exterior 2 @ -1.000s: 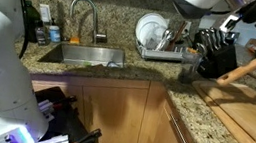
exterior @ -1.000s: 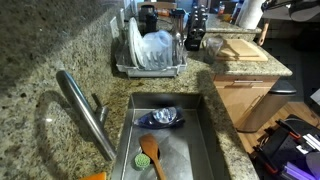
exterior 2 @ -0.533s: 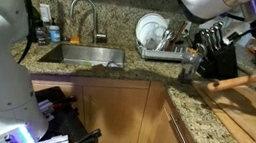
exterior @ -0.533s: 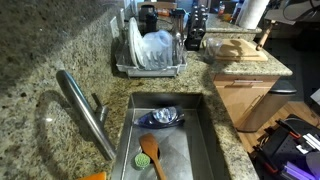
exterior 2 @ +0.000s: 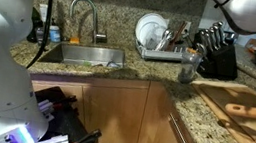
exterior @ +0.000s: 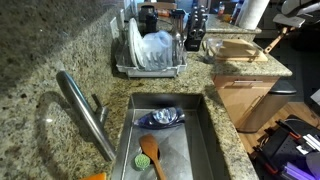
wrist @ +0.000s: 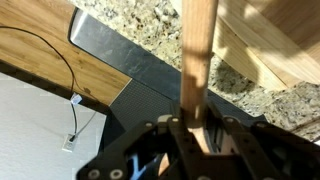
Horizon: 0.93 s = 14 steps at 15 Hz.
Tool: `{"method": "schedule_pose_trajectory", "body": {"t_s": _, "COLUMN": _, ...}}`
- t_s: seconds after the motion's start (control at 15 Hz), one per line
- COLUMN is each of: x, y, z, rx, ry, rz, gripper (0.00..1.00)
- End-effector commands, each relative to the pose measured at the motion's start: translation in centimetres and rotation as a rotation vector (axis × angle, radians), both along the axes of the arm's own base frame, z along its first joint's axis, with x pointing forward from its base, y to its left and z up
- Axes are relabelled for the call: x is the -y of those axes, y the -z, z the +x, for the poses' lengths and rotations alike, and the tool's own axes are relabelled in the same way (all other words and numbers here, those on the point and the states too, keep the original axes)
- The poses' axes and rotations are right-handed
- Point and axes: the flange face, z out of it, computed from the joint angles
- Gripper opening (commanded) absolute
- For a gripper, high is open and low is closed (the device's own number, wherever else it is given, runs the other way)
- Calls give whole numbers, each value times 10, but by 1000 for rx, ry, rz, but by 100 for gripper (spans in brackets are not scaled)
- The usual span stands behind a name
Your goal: Turn off the faucet of the sink. Pick up the wooden spoon from the cup and put it on the wooden board.
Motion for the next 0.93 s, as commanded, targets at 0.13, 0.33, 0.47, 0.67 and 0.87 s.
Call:
{"method": "schedule_pose_trajectory", "body": {"t_s": 0.13, "x": -11, "y": -6, "z": 25, "rx": 8, "ry": 45, "rz": 177, "gripper": 7}}
{"method": "schedule_pose_trajectory", "body": {"t_s": 0.33, "x": -3, "y": 4, "z": 34, "rx": 5, "ry": 159, "rz": 347, "gripper": 7}}
{"method": "schedule_pose_trajectory", "body": {"t_s": 0.47, "x": 2, "y": 16, "z": 39, "rx": 14, "ry": 221, "rz": 454, "gripper": 7}}
{"method": "schedule_pose_trajectory", "body": {"t_s": 0.67, "x": -6, "y": 19, "z": 35, "rx": -7, "ry": 225, "rz": 432, "gripper": 28}}
{"method": "schedule_pose_trajectory", "body": {"t_s": 0.87, "x": -9, "y": 27, "z": 44, "rx": -9, "ry": 265, "rz": 387, "gripper": 7}}
